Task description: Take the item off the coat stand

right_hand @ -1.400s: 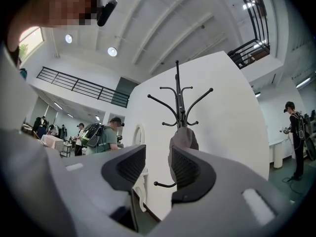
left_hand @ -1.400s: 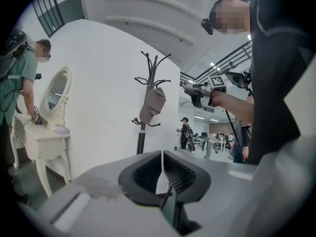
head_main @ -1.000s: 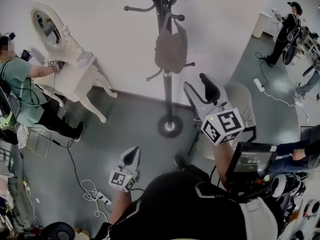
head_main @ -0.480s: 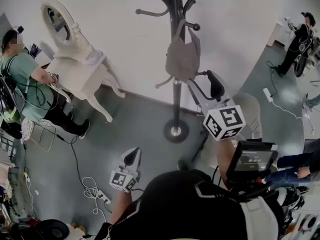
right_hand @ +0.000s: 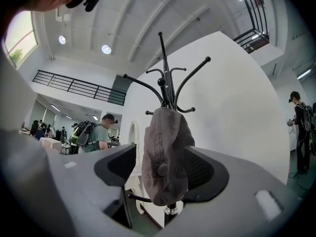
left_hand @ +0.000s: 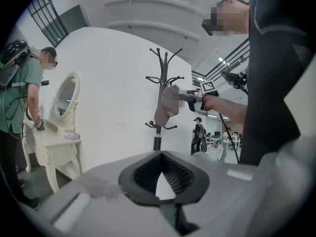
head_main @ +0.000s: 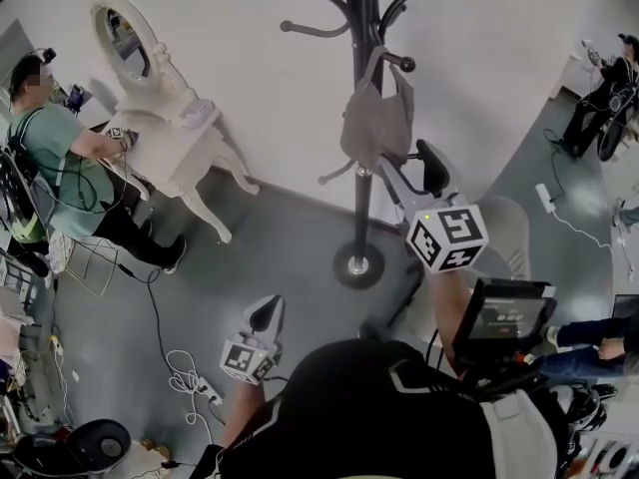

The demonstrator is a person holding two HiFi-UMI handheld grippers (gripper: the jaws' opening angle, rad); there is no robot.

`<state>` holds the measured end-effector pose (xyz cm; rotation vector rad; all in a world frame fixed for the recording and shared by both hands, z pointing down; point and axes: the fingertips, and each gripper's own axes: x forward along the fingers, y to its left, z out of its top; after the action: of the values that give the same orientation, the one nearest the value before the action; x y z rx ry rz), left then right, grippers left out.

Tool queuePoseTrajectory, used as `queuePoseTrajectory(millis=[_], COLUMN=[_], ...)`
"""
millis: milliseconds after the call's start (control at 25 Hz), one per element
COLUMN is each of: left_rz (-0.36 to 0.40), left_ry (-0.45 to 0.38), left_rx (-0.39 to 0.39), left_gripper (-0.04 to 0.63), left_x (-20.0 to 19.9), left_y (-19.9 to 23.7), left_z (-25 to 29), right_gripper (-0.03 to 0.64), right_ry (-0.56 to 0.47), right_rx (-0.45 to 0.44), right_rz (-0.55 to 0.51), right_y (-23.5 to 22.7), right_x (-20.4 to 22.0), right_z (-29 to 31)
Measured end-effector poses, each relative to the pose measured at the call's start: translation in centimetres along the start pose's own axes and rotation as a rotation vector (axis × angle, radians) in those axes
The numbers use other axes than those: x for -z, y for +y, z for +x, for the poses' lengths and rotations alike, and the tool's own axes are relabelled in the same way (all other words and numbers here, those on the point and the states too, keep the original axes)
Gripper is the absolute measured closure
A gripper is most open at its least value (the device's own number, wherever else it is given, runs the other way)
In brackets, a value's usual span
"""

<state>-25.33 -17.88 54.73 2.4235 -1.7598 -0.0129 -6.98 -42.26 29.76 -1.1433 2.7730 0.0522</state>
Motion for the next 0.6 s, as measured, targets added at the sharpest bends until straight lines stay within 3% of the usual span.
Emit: queuePoseTrajectory(millis=[280, 600], left_rz=[-0.007, -0.016], left_ry=[-0.005, 0.010], left_rx=[-0.004, -0.027], left_gripper=[0.597, 0.597], left_x=[0.2, 0.8], left_y=[0.5, 1.1], left_z=[0.8, 0.4], right_gripper=[0.325, 0.379], right_ry=[0.011, 0.003], right_rx=[-0.021, -0.016], right_rz=[0.001, 0.002], right_y=[-0.2, -0.7], right_x=[0.6, 0.7], right_z=[1.8, 3.0])
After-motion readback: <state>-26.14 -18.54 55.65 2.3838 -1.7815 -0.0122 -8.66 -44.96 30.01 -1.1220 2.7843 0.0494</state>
